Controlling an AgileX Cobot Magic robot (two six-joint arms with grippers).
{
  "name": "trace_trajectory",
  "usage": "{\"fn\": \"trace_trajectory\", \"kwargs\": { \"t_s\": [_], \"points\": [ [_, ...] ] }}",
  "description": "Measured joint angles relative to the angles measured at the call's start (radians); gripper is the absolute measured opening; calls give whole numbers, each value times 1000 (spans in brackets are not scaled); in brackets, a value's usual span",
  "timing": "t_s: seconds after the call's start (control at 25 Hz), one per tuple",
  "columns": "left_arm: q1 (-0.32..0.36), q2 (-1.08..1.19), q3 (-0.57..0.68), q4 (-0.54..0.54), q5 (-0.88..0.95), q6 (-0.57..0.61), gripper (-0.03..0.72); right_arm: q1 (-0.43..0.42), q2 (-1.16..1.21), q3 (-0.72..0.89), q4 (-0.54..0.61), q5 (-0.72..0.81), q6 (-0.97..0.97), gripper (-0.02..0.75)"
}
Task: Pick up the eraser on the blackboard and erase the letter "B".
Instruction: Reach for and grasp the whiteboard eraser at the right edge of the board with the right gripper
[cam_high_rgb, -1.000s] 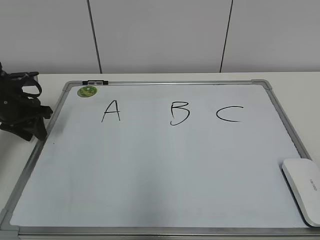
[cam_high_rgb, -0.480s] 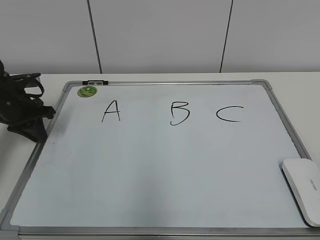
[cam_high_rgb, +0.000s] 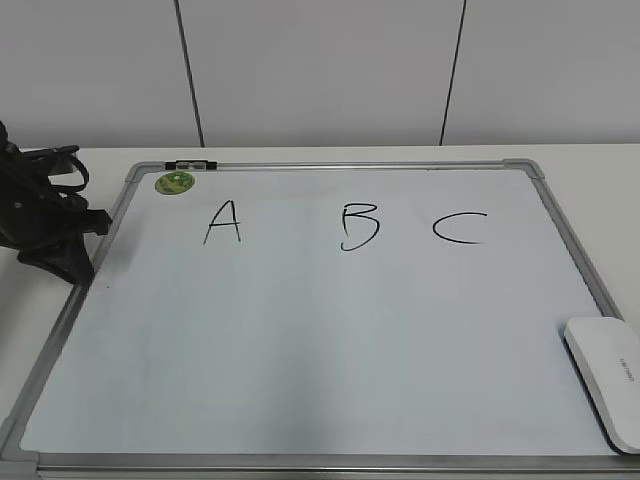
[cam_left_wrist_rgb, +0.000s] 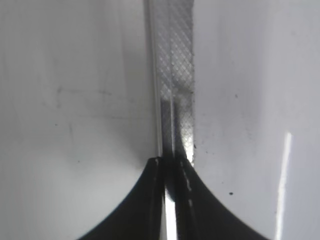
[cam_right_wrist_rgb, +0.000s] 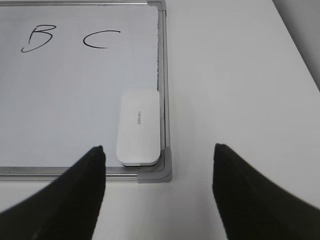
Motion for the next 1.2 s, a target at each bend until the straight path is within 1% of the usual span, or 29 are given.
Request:
{"fn": "trace_trajectory", "kwargs": {
  "t_s": [0.16,0.32,0.52,0.64,0.76,1.0,1.08,1.2],
  "points": [
    [0,0,0,0,0,0,11,0,54,-28,9,-11,-24,521],
    [0,0,0,0,4,0,11,0,207,-66,22,-52,-82,521],
    [0,0,0,-4,5,0,11,0,434,-93,22,-102,-93,521],
    [0,0,0,-6,6,0,11,0,529,-93,33,-145,-93,521],
    [0,0,0,-6,6,0,11,0,626,-98,61,-150,-96,521],
    [0,0,0,-6,6,0,11,0,836,-114,139,-114,-124,522],
    [0,0,0,-6,7,0,11,0,904,-121,154,-116,-133,550],
    [0,0,0,-6,7,0,11,0,997,-136,163,-130,-145,627]
  ]
}}
